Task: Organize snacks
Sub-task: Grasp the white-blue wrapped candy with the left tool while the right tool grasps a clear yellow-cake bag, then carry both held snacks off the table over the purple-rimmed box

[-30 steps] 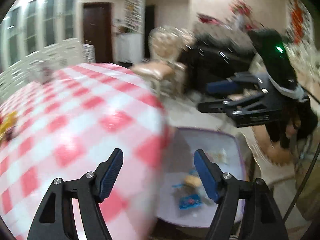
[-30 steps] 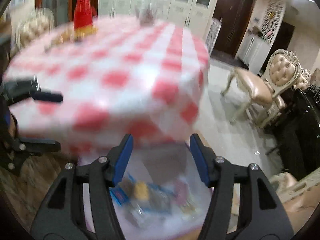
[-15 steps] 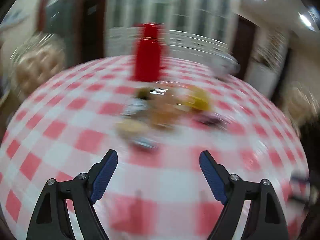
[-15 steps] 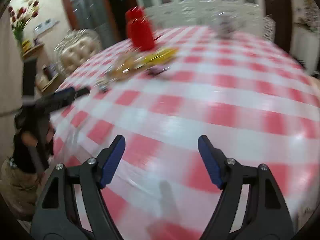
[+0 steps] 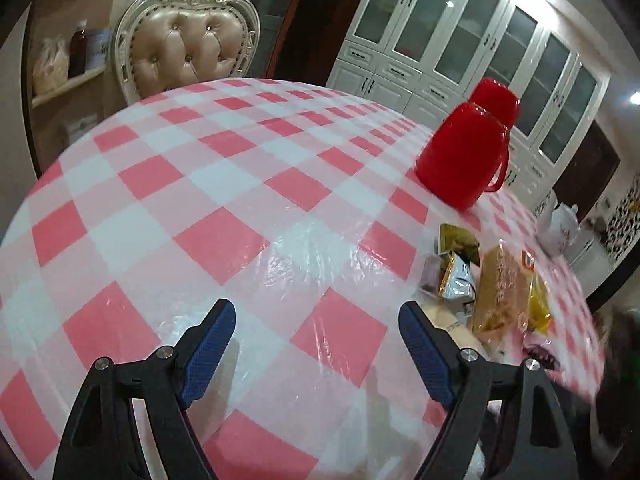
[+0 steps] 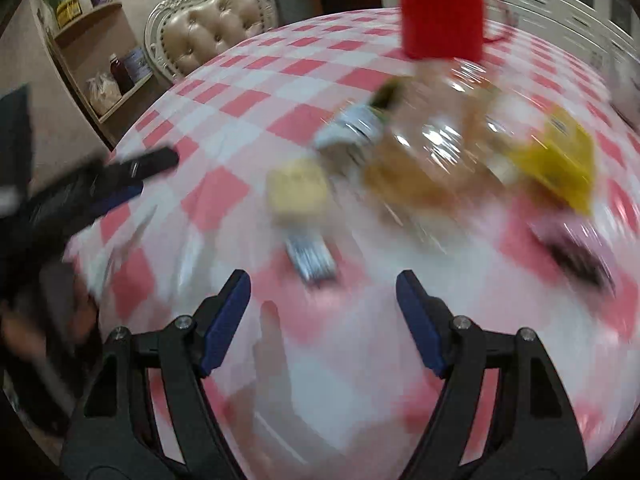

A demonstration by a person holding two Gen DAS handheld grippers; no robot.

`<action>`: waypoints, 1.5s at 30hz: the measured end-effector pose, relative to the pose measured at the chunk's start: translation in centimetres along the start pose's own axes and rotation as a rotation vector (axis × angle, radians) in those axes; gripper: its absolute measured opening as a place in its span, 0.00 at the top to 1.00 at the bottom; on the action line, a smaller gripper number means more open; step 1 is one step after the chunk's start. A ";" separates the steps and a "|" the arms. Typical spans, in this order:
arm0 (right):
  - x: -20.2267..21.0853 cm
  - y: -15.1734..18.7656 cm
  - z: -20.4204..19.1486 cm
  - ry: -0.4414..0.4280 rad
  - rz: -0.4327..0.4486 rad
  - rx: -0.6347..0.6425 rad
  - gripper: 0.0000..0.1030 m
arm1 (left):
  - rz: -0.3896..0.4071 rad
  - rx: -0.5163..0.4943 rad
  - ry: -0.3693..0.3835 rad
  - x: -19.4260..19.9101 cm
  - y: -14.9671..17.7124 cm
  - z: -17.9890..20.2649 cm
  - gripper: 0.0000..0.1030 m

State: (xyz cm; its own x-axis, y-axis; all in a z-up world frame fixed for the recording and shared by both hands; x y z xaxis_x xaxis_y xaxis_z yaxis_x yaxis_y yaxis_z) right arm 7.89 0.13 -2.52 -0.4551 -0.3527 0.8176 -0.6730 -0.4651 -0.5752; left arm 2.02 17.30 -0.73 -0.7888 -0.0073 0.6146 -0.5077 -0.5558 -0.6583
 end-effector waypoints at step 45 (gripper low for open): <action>10.5 6.7 8.6 0.074 0.243 -0.155 0.60 | -0.183 -0.323 0.037 -2.6 7.3 11.0 0.64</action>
State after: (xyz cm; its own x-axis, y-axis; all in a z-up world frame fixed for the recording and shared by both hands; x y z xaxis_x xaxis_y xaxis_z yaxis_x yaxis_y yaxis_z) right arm 3.57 -13.66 1.99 -0.6513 -0.3757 0.6593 -0.6174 -0.2429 -0.7482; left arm 4.13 4.10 -2.36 -0.6838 0.1012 0.7226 -0.7200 -0.2541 -0.6458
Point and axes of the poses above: each gripper's, at about its wrist camera, not at the fingertips, and x roughly against the way its jaws point, z to its right, y to its underside, the point moved 5 cm from there along -x, roughly the way its jaws point, and after that the axes turned 11 degrees about y, right-handed, at the moved point
